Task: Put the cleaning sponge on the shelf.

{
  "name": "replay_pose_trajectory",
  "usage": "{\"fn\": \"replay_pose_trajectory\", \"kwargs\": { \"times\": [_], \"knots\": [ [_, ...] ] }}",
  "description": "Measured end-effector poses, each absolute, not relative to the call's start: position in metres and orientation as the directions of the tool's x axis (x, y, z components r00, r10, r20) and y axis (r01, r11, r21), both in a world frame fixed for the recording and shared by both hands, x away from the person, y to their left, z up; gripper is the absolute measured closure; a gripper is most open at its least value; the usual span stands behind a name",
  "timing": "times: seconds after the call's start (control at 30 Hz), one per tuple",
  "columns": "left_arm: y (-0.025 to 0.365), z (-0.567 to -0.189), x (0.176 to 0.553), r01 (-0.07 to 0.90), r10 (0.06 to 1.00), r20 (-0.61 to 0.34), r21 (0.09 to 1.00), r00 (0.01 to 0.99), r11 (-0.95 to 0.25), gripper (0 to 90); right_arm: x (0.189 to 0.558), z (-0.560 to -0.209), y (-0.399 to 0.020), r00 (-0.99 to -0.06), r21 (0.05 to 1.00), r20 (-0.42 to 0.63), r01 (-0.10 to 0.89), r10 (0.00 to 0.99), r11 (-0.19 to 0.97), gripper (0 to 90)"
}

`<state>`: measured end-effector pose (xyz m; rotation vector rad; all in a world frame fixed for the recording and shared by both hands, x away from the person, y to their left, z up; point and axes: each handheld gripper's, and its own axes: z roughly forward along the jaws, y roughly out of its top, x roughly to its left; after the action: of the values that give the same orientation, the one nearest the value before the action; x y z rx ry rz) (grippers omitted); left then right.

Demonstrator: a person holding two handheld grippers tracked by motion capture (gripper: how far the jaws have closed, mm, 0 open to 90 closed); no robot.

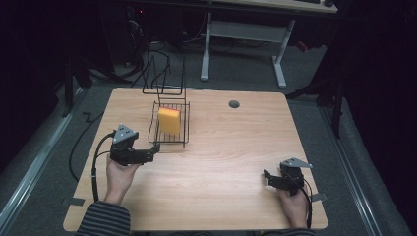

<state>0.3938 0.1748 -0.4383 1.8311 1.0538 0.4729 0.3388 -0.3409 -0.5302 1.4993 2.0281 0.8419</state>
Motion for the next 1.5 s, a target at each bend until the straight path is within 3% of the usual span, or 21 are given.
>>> {"fn": "replay_pose_trajectory", "kwargs": {
  "times": [1.2,1.5],
  "knots": [
    [0.209,-0.507,0.363,0.573,0.862,-0.18,0.806,0.475,-0.148,11.8,0.339,-0.53,-0.341,-0.286,0.717,-0.017,0.664,0.958,0.211,26.3],
    [0.21,-0.532,0.363,0.61,0.895,-0.091,0.761,0.437,-0.22,12.2,0.339,-0.53,-0.341,-0.285,0.717,-0.017,0.664,0.958,0.211,26.3]
  ]
}}
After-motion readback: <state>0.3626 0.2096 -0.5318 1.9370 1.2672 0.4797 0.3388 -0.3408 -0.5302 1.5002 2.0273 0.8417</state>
